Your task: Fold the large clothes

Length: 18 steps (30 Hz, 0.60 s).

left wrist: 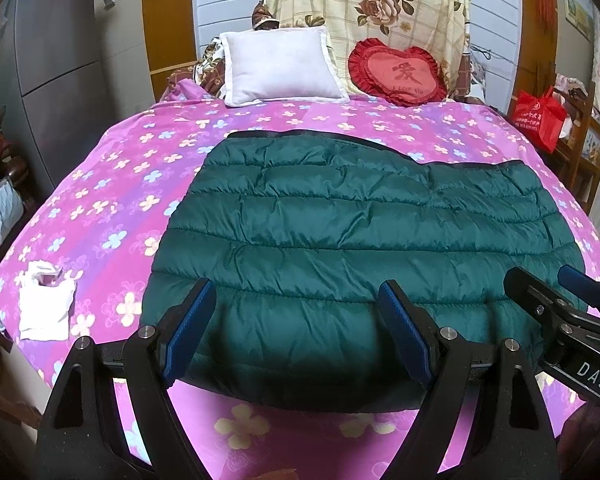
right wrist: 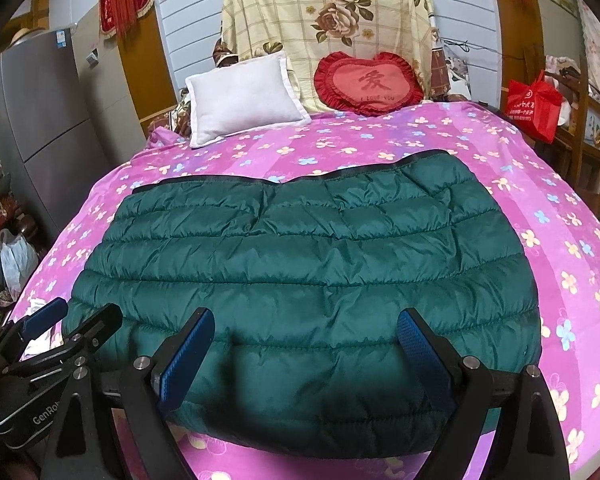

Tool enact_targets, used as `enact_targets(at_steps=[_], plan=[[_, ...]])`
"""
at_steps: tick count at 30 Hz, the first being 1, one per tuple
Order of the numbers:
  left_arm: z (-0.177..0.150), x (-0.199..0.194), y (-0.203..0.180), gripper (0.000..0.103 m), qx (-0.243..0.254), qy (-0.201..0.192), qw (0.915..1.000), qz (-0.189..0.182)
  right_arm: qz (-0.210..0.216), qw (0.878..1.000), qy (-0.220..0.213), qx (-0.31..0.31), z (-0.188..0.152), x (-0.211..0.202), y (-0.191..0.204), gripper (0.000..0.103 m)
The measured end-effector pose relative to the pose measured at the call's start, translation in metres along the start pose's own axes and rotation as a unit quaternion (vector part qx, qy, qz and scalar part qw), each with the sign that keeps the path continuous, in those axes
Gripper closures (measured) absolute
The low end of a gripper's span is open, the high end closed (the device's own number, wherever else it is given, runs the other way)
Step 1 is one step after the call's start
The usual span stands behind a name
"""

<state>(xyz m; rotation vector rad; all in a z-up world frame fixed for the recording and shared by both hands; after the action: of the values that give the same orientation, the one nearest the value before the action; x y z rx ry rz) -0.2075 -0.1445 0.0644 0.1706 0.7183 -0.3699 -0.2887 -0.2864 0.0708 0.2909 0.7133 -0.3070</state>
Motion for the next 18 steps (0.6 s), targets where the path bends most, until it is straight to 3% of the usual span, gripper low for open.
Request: enact_targets(at_steps=[18], plan=[[-0.0022,-0.0012,-0.0032,0.02,0.001,0.001,1.0,0.0,0.004,1.0,0.003,0.004,-0.0019,0.0007,-0.0007,0.012]])
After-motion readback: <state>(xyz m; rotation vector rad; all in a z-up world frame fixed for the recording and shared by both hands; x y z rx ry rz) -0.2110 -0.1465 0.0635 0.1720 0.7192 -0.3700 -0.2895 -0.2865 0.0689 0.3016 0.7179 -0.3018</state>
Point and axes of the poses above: each gripper's, at about its wrist camera, not at the fingertips, and x roughly the way its jaws point, y to its left, z to its top, the point moved 6 cm from there along x, roughly the way its jaws point, and after that the axes turned 3 degrees about z, right-handed, at the moved point
